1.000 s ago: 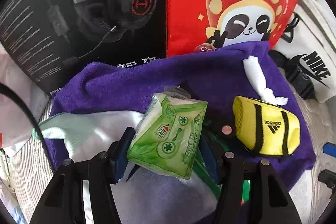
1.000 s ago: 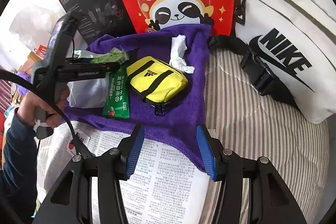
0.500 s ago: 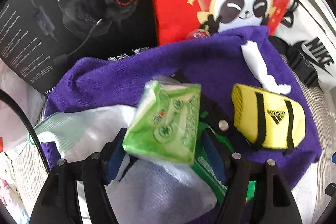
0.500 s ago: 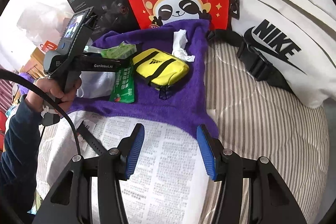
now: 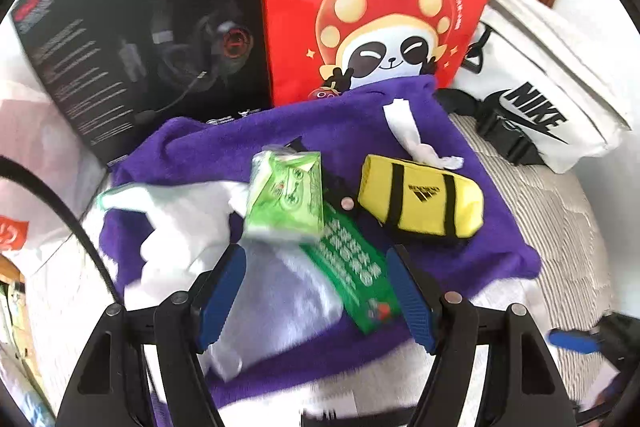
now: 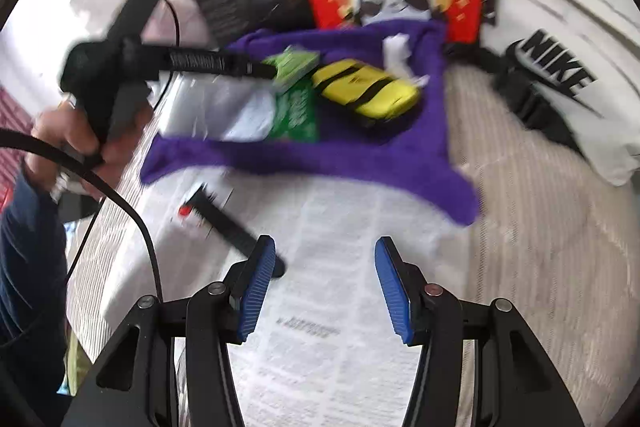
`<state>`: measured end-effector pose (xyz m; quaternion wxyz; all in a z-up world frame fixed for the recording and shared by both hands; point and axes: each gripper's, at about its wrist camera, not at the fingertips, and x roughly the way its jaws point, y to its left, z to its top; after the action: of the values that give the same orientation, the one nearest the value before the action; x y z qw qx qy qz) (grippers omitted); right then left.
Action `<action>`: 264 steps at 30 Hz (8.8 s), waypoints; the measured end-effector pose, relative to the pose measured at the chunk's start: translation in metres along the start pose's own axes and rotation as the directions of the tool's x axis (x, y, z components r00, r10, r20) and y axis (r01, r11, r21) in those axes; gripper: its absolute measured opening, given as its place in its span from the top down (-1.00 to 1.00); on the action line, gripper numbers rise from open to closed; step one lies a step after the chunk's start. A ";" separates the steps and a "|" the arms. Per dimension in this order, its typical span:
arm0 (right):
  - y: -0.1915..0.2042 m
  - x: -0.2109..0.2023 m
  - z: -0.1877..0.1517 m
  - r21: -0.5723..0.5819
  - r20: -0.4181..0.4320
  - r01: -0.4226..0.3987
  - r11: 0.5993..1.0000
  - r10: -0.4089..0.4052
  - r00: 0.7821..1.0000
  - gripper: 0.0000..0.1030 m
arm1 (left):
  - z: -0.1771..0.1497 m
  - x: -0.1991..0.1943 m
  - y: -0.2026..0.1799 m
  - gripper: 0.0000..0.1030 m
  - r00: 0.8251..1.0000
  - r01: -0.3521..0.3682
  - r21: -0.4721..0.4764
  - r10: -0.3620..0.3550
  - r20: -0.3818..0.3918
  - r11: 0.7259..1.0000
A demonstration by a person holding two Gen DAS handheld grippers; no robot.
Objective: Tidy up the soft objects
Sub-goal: 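Move both open grippers back from the towel over the newspaper, then grasp the black watch strap on the newspaper with the right gripper, then hold the strap in the right gripper while the left gripper grasps the white tomato-print snack packet, then lift and carry the strap and snack packet over the purple towel with both grippers, then lower the strap and snack packet onto the towel and open both grippers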
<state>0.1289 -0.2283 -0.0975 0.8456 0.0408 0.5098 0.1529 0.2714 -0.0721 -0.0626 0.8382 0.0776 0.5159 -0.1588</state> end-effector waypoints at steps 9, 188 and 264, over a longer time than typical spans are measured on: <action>0.042 0.040 -0.005 -0.141 -0.030 -0.098 0.985 0.094 0.995 -0.01 | -0.040 -0.048 0.017 -0.39 0.999 -0.016 -0.025 0.017 0.051 1.000; -0.014 0.044 -0.022 -0.103 -0.068 0.096 0.990 -0.103 0.992 0.36 | -0.123 -0.042 0.009 0.56 0.988 0.130 -0.079 -0.122 0.099 0.988; 0.035 0.095 0.148 -0.333 0.003 0.010 0.943 -0.010 1.000 0.61 | -0.037 -0.014 0.067 0.51 0.987 0.136 -0.156 -0.119 0.112 0.978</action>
<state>0.2918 -0.1538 -0.0994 0.8415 -0.1051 0.4762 0.2323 0.2576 0.0039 -0.0687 0.8551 -0.0329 0.4876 -0.1734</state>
